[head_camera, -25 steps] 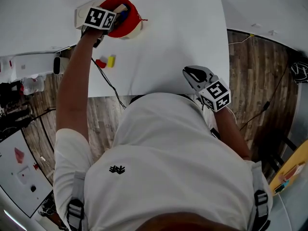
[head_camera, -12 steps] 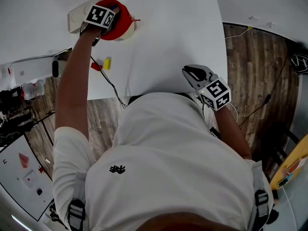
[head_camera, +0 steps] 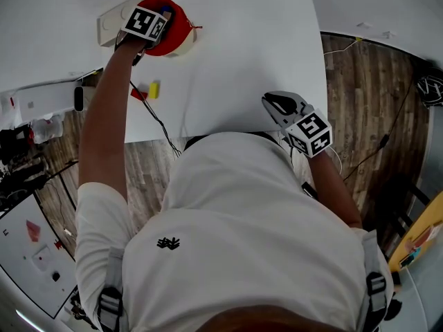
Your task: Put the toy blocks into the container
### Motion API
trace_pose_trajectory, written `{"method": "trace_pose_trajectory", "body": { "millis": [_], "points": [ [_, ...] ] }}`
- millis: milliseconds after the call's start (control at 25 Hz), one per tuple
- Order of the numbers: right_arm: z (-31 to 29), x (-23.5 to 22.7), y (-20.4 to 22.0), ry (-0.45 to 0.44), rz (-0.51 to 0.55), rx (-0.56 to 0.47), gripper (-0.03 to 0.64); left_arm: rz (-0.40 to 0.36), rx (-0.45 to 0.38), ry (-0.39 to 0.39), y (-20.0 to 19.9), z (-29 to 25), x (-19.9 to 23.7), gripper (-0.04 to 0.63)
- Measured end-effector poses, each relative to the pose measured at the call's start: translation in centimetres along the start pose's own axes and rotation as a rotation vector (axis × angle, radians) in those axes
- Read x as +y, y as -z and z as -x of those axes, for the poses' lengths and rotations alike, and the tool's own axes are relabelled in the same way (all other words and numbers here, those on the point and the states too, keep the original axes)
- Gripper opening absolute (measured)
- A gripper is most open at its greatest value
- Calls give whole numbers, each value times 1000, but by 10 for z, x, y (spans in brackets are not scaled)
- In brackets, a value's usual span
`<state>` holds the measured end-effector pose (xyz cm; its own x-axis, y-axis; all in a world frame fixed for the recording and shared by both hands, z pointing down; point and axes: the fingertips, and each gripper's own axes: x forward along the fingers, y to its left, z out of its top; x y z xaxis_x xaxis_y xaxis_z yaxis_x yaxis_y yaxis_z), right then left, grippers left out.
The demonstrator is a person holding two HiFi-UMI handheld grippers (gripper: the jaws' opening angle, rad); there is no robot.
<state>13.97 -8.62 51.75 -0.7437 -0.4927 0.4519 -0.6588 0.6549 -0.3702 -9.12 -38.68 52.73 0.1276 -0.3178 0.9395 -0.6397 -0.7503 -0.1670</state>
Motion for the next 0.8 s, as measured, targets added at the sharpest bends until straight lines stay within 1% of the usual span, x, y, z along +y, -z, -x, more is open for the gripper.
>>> {"method": "trace_pose_trajectory", "body": {
  "millis": [320, 400, 560, 680, 800],
  "points": [
    [-5, 16, -4, -16, 24, 5, 36, 7, -90, -3, -5, 24, 3, 173],
    [-8, 21, -5, -24, 32, 10, 36, 21, -124, 0, -5, 32, 4, 170],
    [-14, 30, -8, -36, 51, 17, 36, 38, -221, 0, -6, 56, 3, 156],
    [-20, 38, -9, -49, 69, 28, 35, 49, -324, -4, -7, 79, -1, 135],
    [-28, 49, -10, -65, 87, 39, 36, 64, -414, -16, -1, 103, -5, 92]
  ]
}}
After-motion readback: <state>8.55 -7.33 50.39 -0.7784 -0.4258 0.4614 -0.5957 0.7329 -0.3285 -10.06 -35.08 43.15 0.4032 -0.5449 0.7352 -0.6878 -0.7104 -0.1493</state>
